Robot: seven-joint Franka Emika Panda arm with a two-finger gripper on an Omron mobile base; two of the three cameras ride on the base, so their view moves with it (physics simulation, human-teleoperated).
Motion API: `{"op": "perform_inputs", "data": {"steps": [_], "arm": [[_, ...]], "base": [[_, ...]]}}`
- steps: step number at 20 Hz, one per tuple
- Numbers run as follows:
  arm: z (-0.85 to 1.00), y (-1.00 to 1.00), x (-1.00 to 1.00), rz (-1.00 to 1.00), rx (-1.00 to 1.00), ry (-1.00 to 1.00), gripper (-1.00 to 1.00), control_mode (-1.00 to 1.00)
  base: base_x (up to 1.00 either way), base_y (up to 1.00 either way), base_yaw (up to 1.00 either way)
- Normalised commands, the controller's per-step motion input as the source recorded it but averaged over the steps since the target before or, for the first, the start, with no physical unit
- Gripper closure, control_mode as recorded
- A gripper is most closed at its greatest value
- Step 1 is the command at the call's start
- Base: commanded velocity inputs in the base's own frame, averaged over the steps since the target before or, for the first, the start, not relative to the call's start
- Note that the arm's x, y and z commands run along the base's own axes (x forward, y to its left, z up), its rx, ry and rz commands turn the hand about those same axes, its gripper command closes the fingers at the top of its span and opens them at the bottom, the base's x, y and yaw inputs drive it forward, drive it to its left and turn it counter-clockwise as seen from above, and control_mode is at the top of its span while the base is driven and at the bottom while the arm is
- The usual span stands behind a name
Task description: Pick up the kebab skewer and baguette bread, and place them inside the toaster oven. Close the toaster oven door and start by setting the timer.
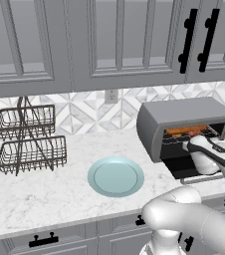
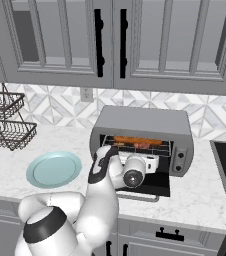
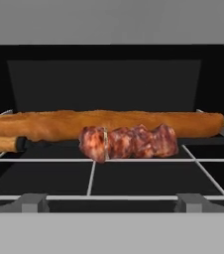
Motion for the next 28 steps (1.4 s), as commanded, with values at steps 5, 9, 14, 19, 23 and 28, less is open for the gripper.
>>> {"op": "perform_inputs", "data": {"steps": [5,9,14,19,23,28], "arm": [[0.0,0.0,-0.03,0.0,0.0,0.0,-1.0,-1.0],[0.0,0.0,-0.3,0.0,0.0,0.0,-1.0,-1.0],[0.04,-0.07,-0.74,0.0,0.0,0.0,-1.0,-1.0],[0.27,-0.47,-0.74,0.0,0.03,0.0,-1.0,-1.0],[0.4,-0.67,-0.71,0.01,0.06,0.0,-1.0,-1.0],[0.19,-0.63,-0.77,0.02,0.04,0.0,-1.0,-1.0]], "base": [[0.0,0.0,0.0],[0.0,0.0,0.0],[0.0,0.0,0.0],[0.0,0.0,0.0],[0.0,0.0,0.0],[0.0,0.0,0.0]]}}
